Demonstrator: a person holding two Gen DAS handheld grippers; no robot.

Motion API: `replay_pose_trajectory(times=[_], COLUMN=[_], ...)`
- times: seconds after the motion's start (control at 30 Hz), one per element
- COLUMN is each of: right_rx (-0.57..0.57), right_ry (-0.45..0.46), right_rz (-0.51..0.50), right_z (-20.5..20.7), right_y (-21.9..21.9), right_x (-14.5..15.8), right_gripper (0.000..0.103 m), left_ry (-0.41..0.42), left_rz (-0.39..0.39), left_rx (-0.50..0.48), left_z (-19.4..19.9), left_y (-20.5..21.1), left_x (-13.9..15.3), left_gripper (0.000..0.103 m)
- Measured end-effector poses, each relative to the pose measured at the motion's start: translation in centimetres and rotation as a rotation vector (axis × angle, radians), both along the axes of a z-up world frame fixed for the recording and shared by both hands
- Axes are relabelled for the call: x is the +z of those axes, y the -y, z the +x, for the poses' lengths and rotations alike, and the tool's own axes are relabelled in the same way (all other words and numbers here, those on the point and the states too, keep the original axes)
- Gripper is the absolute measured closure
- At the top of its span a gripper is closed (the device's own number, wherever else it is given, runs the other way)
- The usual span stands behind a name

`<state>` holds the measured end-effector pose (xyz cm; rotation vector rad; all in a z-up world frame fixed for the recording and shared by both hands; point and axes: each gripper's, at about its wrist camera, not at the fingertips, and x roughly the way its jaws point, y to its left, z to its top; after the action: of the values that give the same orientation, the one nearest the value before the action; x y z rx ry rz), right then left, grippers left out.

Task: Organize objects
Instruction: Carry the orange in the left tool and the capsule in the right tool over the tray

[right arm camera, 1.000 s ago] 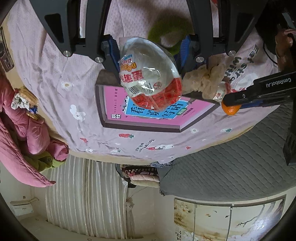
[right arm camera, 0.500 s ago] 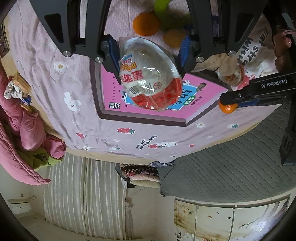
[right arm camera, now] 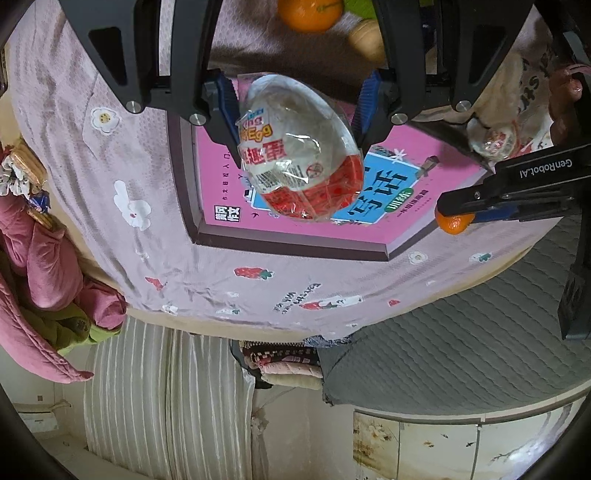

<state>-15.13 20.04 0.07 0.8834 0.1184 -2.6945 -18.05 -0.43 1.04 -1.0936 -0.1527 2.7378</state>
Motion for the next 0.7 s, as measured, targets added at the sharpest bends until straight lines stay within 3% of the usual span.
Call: replay_pose_trajectory(times=[0.23,0.7], right_rx=[-0.017,-0.069], right_ry=[0.056,0.139], right_rz=[0.019,0.015], right_z=[-1.9,-2.8], right_y=[0.0,-0.8], right_x=[-1.2,-2.6], right_gripper=[0.050,0.050], left_ry=[0.054,0.080], left_rz=[-0.002,-0.044], left_rx=[0.000,0.008], left_z=[-1.4,-1.7], left_y=[0.1,-0.7], left_x=[-1.6,-3.1], left_gripper=[0.064,0.064])
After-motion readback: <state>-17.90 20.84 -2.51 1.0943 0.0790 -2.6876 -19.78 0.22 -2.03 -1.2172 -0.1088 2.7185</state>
